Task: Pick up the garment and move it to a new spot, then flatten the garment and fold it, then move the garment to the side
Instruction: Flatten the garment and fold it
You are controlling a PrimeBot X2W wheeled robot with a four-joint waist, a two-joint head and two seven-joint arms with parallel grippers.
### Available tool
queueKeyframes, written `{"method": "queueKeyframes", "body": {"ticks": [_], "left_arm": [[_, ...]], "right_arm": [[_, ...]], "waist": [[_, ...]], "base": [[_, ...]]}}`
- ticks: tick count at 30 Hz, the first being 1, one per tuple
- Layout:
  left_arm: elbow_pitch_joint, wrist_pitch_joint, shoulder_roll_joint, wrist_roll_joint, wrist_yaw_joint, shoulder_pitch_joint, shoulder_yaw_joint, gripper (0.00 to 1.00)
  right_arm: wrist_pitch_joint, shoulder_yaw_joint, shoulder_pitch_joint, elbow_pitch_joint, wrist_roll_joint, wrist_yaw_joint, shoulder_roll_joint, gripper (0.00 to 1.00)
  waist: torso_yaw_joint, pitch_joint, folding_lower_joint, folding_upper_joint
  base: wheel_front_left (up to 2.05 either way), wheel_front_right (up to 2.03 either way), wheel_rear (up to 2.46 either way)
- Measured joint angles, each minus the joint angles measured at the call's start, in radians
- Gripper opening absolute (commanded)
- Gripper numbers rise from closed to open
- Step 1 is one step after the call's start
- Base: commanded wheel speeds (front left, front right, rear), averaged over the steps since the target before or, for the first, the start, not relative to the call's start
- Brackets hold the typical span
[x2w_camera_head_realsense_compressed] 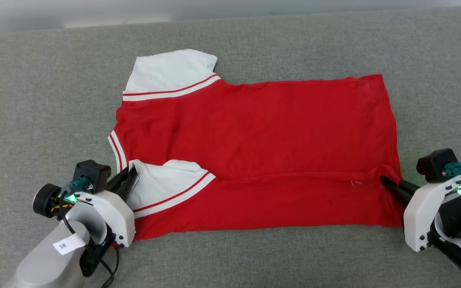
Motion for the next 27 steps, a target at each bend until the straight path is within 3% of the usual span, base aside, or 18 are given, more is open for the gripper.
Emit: {"method": "queueKeyframes", "body": {"ticks": [1,2,3,4,10,15,27], "left_arm": [[0.016,-0.004,-0.008,-0.004,-0.006,-0.002,0.000,0.00],[0.030,-0.007,-0.015,-0.007,-0.008,-0.004,-0.002,0.28],[0.045,-0.011,-0.018,-0.007,-0.010,-0.006,-0.004,1.00],[0.055,-0.013,-0.019,-0.007,-0.013,-0.010,-0.005,1.00],[0.055,-0.006,0.014,0.003,-0.023,-0.038,-0.007,1.00],[-0.045,0.107,0.086,0.010,-0.025,-0.083,-0.013,1.00],[-0.301,0.666,0.209,-0.183,-0.052,-0.144,-0.053,1.00]], "right_arm": [[-0.001,0.008,-0.004,0.006,0.002,0.000,0.002,0.00],[-0.001,0.014,-0.005,0.011,0.010,0.000,0.003,0.06],[-0.001,0.021,-0.006,0.014,0.018,0.000,0.002,0.36],[-0.007,0.026,-0.006,0.016,0.021,0.000,0.002,1.00],[-0.042,0.010,0.008,0.008,0.050,0.000,-0.024,1.00],[-0.049,-0.013,0.048,-0.020,0.053,0.000,-0.046,1.00],[-0.013,-0.053,0.082,-0.063,0.024,0.000,-0.034,1.00]], "waist": [[0.000,-0.005,0.0000,0.0000],[0.000,-0.012,0.0000,0.0000],[0.001,-0.019,0.0000,0.0000],[0.003,-0.028,0.0000,0.0000],[0.021,-0.094,-0.0001,0.0000],[0.043,-0.143,-0.0001,0.0000],[0.054,-0.168,-0.0003,0.0000]], "base": [[0.00,0.00,0.00],[0.00,0.00,0.00],[0.00,0.00,0.00],[0.00,0.00,0.00],[0.00,0.00,0.00],[0.00,0.00,0.00],[0.00,0.00,0.00]]}}
